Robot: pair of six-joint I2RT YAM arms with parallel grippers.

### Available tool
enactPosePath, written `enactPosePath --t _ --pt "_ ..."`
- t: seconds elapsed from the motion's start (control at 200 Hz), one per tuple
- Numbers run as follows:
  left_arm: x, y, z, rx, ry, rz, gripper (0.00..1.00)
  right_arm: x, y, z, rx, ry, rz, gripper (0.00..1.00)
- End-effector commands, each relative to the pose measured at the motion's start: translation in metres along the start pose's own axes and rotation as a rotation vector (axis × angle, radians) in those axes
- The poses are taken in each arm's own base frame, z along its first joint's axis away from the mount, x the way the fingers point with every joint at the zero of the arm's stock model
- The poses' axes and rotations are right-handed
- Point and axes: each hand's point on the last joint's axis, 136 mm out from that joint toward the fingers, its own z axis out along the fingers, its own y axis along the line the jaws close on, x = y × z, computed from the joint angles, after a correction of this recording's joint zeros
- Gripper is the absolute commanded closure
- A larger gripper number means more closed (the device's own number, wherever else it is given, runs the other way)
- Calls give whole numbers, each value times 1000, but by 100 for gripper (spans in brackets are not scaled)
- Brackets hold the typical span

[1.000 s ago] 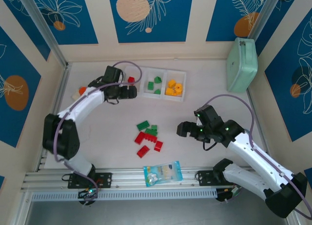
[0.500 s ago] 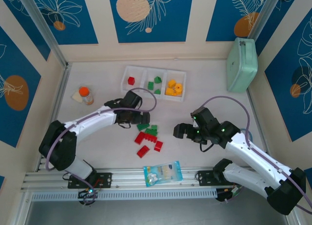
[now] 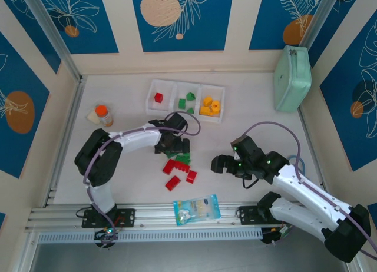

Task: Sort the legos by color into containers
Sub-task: Pick up the lego from the center of the table.

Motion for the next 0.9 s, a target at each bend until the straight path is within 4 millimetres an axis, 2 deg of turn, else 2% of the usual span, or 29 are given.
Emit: enactPosePath --t 0.0,0.285,0.515,0.895 --pt "3 -3 1 0 21 -45 4 -7 1 0 -9 -31 -34 1" --pt "16 14 3 -79 33 -52 10 -17 -1 1 -19 -46 -57 0" --pt "36 23 11 -111 67 -47 12 -12 -9 1 -15 -45 -37 0" --pt "40 37 -4 -138 -28 -112 9 -10 -12 1 -18 -47 -23 0"
